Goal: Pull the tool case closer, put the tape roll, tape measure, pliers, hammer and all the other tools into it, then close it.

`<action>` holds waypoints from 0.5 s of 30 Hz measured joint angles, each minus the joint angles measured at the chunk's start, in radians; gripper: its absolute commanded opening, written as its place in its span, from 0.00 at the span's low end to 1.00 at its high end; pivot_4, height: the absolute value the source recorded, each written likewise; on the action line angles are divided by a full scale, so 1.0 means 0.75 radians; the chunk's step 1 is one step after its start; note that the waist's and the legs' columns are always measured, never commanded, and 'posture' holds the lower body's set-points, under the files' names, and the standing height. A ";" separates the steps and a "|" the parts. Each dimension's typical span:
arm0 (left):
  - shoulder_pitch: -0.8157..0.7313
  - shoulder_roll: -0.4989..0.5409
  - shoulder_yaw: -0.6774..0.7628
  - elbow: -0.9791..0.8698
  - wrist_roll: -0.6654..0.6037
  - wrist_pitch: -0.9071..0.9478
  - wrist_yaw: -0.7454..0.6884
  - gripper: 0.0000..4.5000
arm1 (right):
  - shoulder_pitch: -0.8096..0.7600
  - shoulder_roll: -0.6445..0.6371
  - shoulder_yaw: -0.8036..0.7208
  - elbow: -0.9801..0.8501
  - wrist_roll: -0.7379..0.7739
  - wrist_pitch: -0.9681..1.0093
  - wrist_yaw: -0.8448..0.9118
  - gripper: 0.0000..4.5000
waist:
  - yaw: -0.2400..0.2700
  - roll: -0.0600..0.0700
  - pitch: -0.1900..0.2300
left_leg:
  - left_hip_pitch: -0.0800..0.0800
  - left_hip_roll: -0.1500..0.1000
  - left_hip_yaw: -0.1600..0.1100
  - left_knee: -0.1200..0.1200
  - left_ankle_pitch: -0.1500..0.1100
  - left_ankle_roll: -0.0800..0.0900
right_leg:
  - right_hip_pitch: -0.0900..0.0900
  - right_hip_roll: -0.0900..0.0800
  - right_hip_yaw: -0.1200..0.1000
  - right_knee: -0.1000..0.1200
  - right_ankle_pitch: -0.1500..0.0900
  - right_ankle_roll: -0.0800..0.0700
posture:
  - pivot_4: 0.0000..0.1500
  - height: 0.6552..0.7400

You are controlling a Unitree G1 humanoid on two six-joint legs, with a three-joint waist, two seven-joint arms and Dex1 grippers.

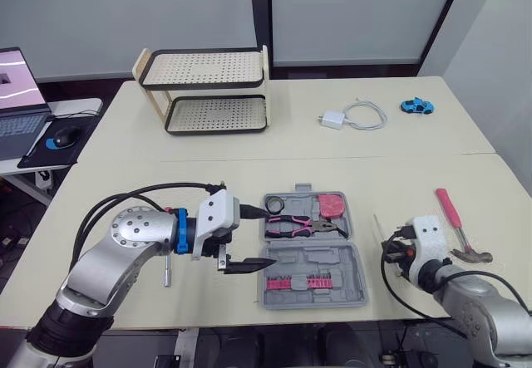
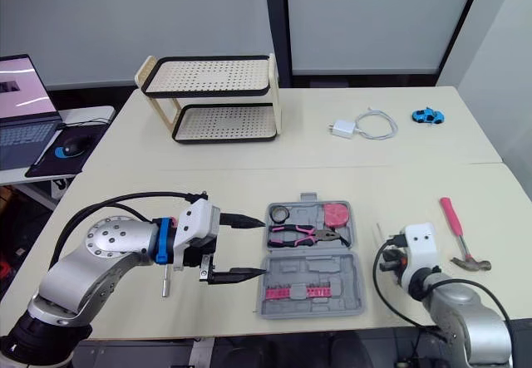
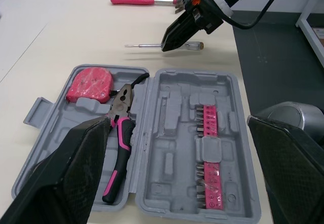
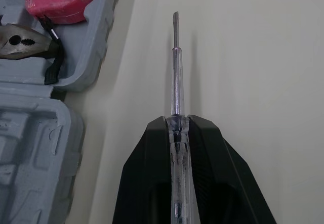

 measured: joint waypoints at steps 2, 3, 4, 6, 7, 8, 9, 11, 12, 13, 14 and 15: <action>0.003 0.000 0.000 0.000 0.005 -0.002 -0.002 1.00 | -0.003 0.016 0.004 0.001 -0.011 0.001 -0.029 0.05 | 0.000 0.000 0.000 | 0.000 0.000 0.000 0.000 0.000 0.000 | 0.000 0.000 0.000 0.000 0.000 0.000 | 1.00 1.00; 0.004 0.000 0.000 0.000 0.006 -0.002 -0.004 1.00 | -0.003 0.023 0.007 0.001 -0.012 0.001 -0.040 0.05 | 0.000 0.000 0.000 | 0.000 0.000 0.000 0.000 0.000 0.000 | 0.000 0.000 0.000 0.000 0.000 0.000 | 1.00 1.00; 0.004 0.000 0.000 0.000 0.008 -0.003 -0.007 1.00 | -0.004 0.026 0.011 0.003 -0.012 0.000 -0.050 0.05 | -0.001 0.000 0.000 | 0.000 0.000 0.000 0.000 0.000 0.000 | 0.000 0.000 0.000 0.000 0.000 0.000 | 1.00 1.00; 0.006 0.001 0.000 0.000 0.011 -0.003 -0.011 1.00 | -0.005 0.026 0.011 0.011 -0.015 -0.003 -0.058 0.05 | -0.001 0.000 0.000 | 0.000 0.000 0.000 0.000 0.000 0.000 | 0.000 0.000 0.000 0.000 0.000 0.000 | 1.00 1.00; 0.006 0.001 0.000 0.000 0.012 -0.003 -0.013 1.00 | -0.005 0.026 0.011 0.018 -0.018 -0.006 -0.062 0.05 | -0.001 0.000 0.000 | 0.000 0.000 0.000 0.000 0.000 0.000 | 0.000 0.000 0.000 0.000 0.000 0.000 | 1.00 1.00; 0.007 0.001 0.000 0.000 0.013 -0.003 -0.013 1.00 | -0.005 0.026 0.012 0.022 -0.020 -0.009 -0.064 0.05 | -0.001 0.000 0.000 | 0.000 0.000 0.000 0.000 0.000 0.000 | 0.000 0.000 0.000 0.000 0.000 0.000 | 1.00 1.00; 0.007 0.000 0.000 0.000 0.014 -0.003 -0.013 1.00 | -0.003 0.026 0.013 0.031 -0.022 -0.019 -0.066 0.05 | -0.001 0.000 0.000 | 0.000 0.000 0.000 0.000 0.000 0.000 | 0.000 0.000 0.000 0.000 0.000 0.000 | 1.00 1.00; 0.008 0.000 0.000 0.000 0.016 -0.003 -0.013 1.00 | -0.001 0.026 0.014 0.049 -0.023 -0.032 -0.068 0.05 | -0.001 0.000 0.000 | 0.000 0.000 0.000 0.000 0.000 0.000 | 0.000 0.000 0.000 0.000 0.000 0.000 | 1.00 1.00; 0.008 0.000 0.000 0.000 0.017 -0.003 -0.013 1.00 | 0.000 0.026 0.015 0.061 -0.022 -0.037 -0.067 0.05 | -0.001 0.000 0.000 | 0.000 0.000 0.000 0.000 0.000 0.000 | 0.000 0.000 0.000 0.000 0.000 0.000 | 1.00 1.00; 0.009 0.000 -0.001 0.000 0.018 -0.003 -0.013 1.00 | 0.001 0.026 0.015 0.071 -0.022 -0.044 -0.066 0.05 | -0.001 0.000 0.000 | 0.000 0.000 0.000 0.000 0.000 0.000 | 0.000 0.000 0.000 0.000 0.000 0.000 | 1.00 1.00; 0.009 0.000 -0.001 0.000 0.019 -0.003 -0.013 1.00 | 0.001 0.026 0.015 0.072 -0.021 -0.049 -0.065 0.05 | -0.001 0.000 0.000 | 0.000 0.000 0.000 0.000 0.000 0.000 | 0.000 0.000 0.000 0.000 0.000 0.000 | 1.00 1.00; 0.009 0.000 -0.001 0.000 0.021 -0.003 -0.012 1.00 | 0.001 0.027 0.015 0.074 -0.021 -0.053 -0.065 0.05 | -0.001 0.000 0.000 | 0.000 0.000 0.000 0.000 0.000 0.000 | 0.000 0.000 0.000 0.000 0.000 0.000 | 1.00 1.00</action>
